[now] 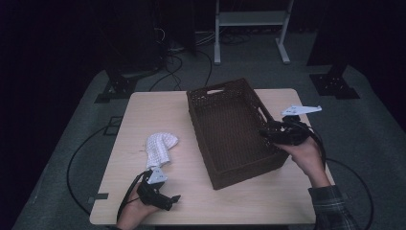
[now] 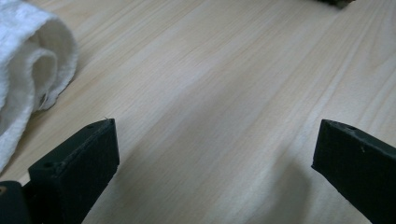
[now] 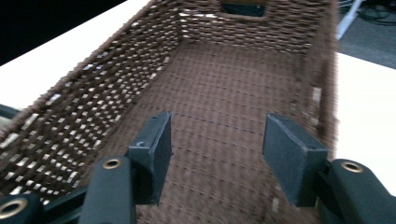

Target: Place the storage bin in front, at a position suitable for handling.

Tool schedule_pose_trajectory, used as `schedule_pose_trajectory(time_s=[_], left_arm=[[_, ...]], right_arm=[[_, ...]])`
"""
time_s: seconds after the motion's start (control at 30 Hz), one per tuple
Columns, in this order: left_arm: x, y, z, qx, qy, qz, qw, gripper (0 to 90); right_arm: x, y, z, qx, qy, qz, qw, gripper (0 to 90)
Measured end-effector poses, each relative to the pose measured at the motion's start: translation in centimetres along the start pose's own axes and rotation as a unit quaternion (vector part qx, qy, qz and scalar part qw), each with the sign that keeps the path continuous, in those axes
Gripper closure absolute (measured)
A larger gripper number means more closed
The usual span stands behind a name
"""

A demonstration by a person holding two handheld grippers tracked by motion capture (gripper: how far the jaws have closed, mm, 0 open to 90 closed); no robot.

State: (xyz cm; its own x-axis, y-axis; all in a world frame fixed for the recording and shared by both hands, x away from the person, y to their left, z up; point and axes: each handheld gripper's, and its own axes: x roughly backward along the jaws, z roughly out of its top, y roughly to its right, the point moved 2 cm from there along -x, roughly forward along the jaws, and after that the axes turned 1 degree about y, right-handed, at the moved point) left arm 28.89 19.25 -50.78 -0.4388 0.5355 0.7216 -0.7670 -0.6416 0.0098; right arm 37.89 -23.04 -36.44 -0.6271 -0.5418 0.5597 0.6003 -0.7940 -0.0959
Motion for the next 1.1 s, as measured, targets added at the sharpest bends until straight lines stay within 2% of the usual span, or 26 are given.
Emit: schedule_pose_trajectory(time_s=[0.13, 0.17, 0.2, 0.27, 0.33, 0.6, 0.63, 0.8, 0.93, 1.0, 1.1], left_arm=[[-0.2, -0.1, -0.3, -0.008, -0.004, 0.003, 1.0000, 0.0], [-0.2, -0.1, -0.3, -0.008, -0.004, 0.003, 1.0000, 0.0], [-0.2, -0.1, -0.3, -0.012, -0.005, 0.003, 0.9999, 0.0], [-0.2, -0.1, -0.3, -0.014, -0.002, 0.005, 0.9999, 0.0], [-0.3, -0.3, -0.7, -0.019, 0.020, 0.001, 0.9996, 0.0], [-0.3, -0.3, -0.8, -0.018, 0.024, 0.000, 0.9995, 0.0], [-0.3, -0.3, -0.8, -0.019, 0.024, 0.000, 0.9995, 0.0], [-0.3, -0.3, -0.8, -0.019, 0.024, 0.000, 0.9995, 0.0], [-0.3, -0.3, -0.8, -0.016, 0.026, -0.001, 0.9995, 0.0], [-0.3, -0.3, -0.8, -0.016, 0.026, -0.001, 0.9995, 0.0], [-0.3, -0.3, -0.8, -0.016, 0.026, -0.001, 0.9995, 0.0]], right_arm=[[-1.3, -1.8, 0.8, 0.012, -0.014, 0.015, 0.9997, 38.4], [-1.3, -1.8, 0.8, 0.012, -0.014, 0.015, 0.9997, 38.4], [-2.1, -2.7, 1.2, 0.019, -0.020, 0.023, 0.9994, 38.2], [-2.3, -2.9, 1.3, 0.020, -0.022, 0.025, 0.9992, 38.2], [-3.2, -3.9, 1.8, 0.024, -0.027, 0.036, 0.9987, 38.2], [-5.1, -6.2, 2.9, 0.038, -0.034, 0.059, 0.9969, 38.6], [-5.9, -6.9, 3.3, 0.043, -0.038, 0.064, 0.9963, 38.7], [-7.2, -8.0, 3.8, 0.047, -0.043, 0.074, 0.9952, 39.0], [-9.0, -9.3, 4.2, 0.051, -0.053, 0.087, 0.9935, 39.0], [-9.2, -9.4, 4.2, 0.053, -0.054, 0.088, 0.9932, 39.0], [-10.5, -10.5, 4.3, 0.061, -0.062, 0.097, 0.9916, 39.2]])
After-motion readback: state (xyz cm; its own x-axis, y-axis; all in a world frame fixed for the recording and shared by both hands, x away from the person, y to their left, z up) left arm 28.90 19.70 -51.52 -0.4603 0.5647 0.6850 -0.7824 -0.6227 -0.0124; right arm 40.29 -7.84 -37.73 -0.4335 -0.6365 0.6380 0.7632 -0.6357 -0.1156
